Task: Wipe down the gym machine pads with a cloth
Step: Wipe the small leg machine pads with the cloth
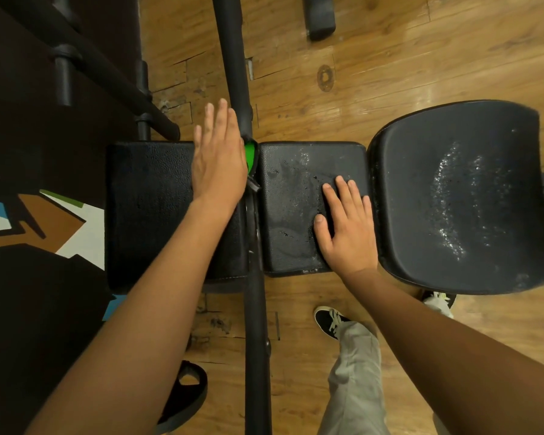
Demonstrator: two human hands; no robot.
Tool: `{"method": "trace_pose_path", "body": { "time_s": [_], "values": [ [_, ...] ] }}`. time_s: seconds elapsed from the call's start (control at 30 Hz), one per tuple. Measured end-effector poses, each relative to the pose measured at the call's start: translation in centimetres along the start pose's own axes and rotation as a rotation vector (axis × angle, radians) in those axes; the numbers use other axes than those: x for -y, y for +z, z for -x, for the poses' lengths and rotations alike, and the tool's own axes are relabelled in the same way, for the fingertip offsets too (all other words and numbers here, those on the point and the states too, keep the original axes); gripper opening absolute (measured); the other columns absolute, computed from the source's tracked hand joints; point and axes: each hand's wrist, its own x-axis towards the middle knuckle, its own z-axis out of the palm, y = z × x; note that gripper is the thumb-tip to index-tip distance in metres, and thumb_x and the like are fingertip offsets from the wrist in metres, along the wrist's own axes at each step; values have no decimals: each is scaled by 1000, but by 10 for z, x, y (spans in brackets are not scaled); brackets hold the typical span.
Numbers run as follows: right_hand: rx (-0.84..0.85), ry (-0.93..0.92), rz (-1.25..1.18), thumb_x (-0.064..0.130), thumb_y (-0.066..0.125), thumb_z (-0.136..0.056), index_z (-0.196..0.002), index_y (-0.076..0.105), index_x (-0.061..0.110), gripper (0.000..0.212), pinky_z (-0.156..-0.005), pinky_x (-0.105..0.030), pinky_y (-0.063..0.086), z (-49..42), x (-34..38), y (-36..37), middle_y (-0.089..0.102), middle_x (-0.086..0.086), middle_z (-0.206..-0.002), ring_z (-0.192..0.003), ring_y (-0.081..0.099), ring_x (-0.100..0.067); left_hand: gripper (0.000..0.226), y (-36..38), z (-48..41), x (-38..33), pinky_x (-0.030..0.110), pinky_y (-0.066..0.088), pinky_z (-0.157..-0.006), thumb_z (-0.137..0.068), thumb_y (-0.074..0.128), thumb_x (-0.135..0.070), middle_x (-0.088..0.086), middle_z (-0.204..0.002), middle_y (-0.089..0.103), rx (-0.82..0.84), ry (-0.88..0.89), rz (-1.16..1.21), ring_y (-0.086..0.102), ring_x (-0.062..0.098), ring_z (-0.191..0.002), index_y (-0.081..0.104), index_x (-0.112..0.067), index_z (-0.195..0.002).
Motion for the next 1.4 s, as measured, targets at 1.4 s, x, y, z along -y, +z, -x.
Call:
{"method": "trace_pose_path", "body": {
  "time_s": [1.4],
  "values": [
    [-7, -2, -15, 40, 40, -104, -157, 38, 20, 57, -128, -48, 8, 1, 0, 0, 26, -2, -168, -158, 9, -20, 53, 26, 15, -30, 50, 5, -127, -111, 31, -26, 6, -170, 8, -45, -7, -84, 0, 24, -157, 22, -10, -160]
  ]
}}
